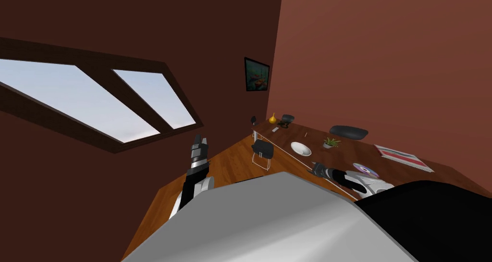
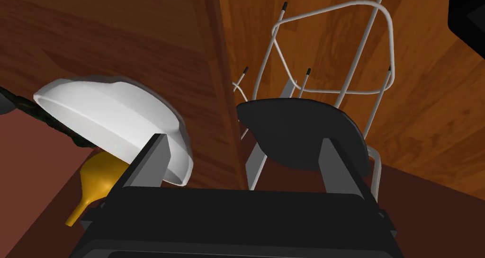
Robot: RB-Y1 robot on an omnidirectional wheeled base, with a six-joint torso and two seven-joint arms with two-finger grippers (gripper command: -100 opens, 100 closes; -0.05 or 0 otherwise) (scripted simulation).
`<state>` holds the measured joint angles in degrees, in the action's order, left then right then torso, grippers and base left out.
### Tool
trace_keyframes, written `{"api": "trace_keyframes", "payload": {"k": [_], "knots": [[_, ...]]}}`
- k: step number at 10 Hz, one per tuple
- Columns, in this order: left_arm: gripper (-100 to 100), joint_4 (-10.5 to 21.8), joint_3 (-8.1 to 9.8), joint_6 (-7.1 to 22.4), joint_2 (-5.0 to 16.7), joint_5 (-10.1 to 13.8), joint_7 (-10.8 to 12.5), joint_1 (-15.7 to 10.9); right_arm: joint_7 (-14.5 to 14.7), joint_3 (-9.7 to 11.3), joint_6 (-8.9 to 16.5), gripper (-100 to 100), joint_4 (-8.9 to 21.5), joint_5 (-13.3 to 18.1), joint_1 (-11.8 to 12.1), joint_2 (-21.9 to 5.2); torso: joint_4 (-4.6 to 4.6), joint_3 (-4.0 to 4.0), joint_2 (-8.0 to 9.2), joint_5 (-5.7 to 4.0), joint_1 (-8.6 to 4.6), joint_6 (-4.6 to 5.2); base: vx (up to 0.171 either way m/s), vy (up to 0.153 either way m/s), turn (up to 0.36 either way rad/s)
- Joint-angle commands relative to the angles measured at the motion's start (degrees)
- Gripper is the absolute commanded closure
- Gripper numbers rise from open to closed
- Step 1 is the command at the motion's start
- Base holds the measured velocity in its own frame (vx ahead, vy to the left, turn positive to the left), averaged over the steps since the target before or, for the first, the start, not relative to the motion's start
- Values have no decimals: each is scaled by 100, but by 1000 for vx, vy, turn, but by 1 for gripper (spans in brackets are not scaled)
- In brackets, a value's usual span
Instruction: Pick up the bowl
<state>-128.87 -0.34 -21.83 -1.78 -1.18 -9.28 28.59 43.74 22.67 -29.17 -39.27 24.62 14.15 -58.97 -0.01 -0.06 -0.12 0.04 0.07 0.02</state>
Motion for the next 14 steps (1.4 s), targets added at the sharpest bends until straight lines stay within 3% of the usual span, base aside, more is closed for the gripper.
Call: {"api": "trace_keyframes", "payload": {"k": [1, 3, 6, 9, 11, 12, 14], "knots": [[0, 0, 0, 0, 0, 0, 0, 0, 156, 41, -163, -100, 286, 78, -233, 69, 0, 0, 0, 0, 0, 0, 35, 9, 50], [0, 0, 0, 0, 0, 0, 0, 0, 284, 107, -218, -100, 674, 176, -305, -14, 1, 3, 7, -4, -5, 3, 21, 9, 37], [0, 0, 0, 0, 0, 0, 0, 0, 284, 107, -218, -100, 777, 176, -305, -14, 1, 4, 8, -3, -5, 3, 16, 5, 22], [0, 0, 0, 0, 0, 0, 0, 0, 512, 226, -324, -100, 1234, 357, -441, -136, -1, -4, -8, -2, -3, -3, 50, 10, 107], [0, 0, 0, 0, 0, 0, 0, 0, 844, 423, -513, -100, 1869, 646, -667, -207, -4, -11, -20, -3, -1, -4, 120, 6, 220], [0, 0, 0, 0, 0, 0, 0, 1, 844, 423, -513, -100, 1680, 646, -667, -207, -7, -21, -36, -2, -8, -5, 128, -9, 94], [0, 0, 1, 0, 0, 0, 0, 1, 899, 461, -551, -100, 1970, 700, -710, -194, -5, -11, -15, -4, -3, 4, 44, 10, 24]]}}
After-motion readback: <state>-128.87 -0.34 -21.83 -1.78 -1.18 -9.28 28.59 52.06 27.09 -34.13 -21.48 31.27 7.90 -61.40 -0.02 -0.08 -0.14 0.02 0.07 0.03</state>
